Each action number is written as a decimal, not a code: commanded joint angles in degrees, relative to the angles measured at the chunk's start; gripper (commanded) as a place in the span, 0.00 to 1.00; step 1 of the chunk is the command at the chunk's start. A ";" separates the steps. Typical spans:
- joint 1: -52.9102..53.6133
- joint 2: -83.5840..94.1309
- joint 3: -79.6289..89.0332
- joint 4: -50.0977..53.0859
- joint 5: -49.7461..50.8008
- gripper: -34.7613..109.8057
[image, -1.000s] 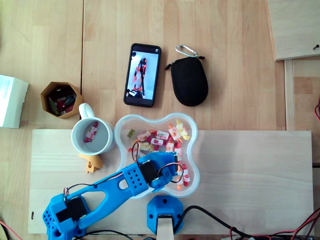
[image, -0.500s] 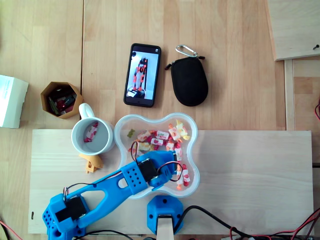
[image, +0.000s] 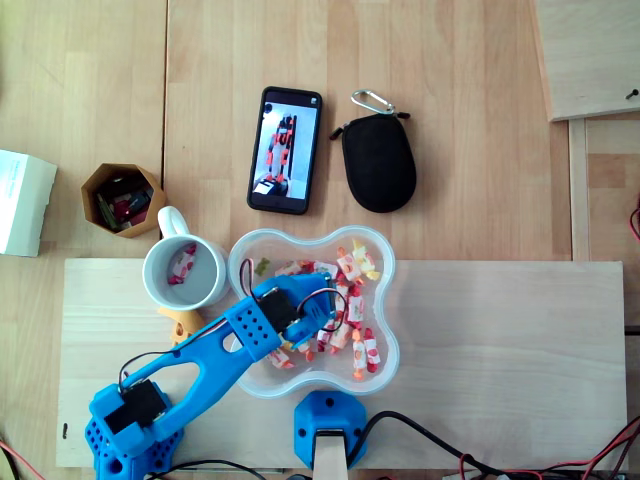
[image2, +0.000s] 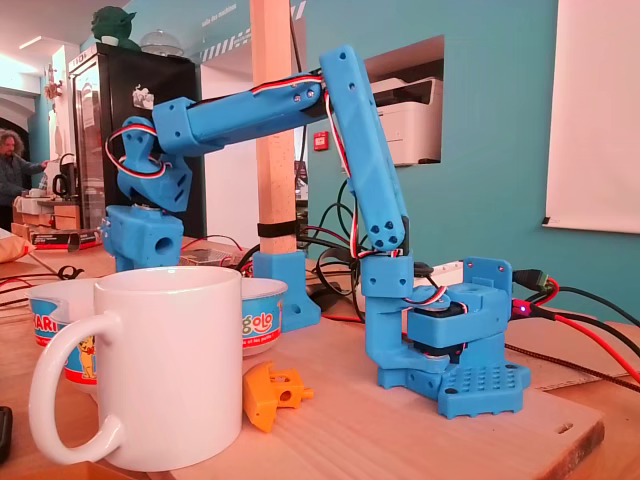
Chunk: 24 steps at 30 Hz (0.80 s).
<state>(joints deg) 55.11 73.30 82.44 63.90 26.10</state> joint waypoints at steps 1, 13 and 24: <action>0.79 3.16 -0.09 1.05 -0.62 0.31; 5.71 3.25 0.97 7.21 -4.48 0.31; 6.15 3.16 0.62 7.21 -2.20 0.31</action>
<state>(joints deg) 60.12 73.30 83.76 70.75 22.24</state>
